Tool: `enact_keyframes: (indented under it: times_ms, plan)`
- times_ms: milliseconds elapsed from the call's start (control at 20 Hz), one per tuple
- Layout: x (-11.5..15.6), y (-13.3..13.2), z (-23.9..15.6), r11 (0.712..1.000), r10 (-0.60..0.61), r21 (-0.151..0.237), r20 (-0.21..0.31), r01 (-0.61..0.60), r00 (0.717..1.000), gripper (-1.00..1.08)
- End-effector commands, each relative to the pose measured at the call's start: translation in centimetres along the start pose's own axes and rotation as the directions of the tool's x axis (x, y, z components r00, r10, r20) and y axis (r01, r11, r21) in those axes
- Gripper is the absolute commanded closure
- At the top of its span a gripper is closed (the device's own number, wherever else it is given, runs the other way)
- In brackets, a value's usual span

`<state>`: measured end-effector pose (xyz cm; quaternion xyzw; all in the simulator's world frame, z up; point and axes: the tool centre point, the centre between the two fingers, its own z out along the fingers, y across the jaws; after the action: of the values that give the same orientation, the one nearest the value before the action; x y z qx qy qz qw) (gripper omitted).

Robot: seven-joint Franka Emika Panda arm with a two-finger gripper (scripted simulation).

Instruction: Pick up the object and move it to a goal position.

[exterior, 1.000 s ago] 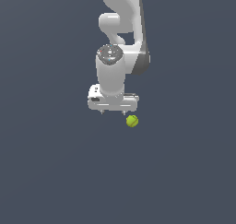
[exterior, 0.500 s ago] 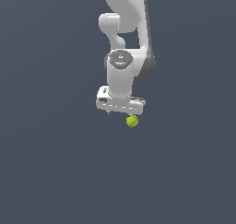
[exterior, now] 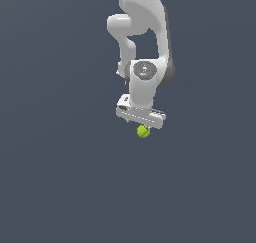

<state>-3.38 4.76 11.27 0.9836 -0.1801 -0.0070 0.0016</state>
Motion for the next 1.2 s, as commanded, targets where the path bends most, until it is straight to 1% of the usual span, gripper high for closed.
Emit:
enact_keyframes:
  times_ms: [0,250,500,900,1150]
  plan:
    - [-0.6,-0.7,0.6,0.999,0.044,0.002,-0.004,-0.044,0.999,-0.92]
    - [-1.5,-1.7,1.5,0.994,0.108,0.005,-0.008,-0.108,0.994,-0.92]
    - [-2.1,-2.3,2.0,0.989,0.145,0.007,-0.011,-0.145,0.989,-0.92]
    - [-2.3,-2.4,2.2,0.988,0.154,0.007,-0.012,-0.154,0.988,-0.92]
    - [-2.3,-2.4,3.7,0.988,0.155,0.007,-0.012,-0.155,0.988,-0.92]
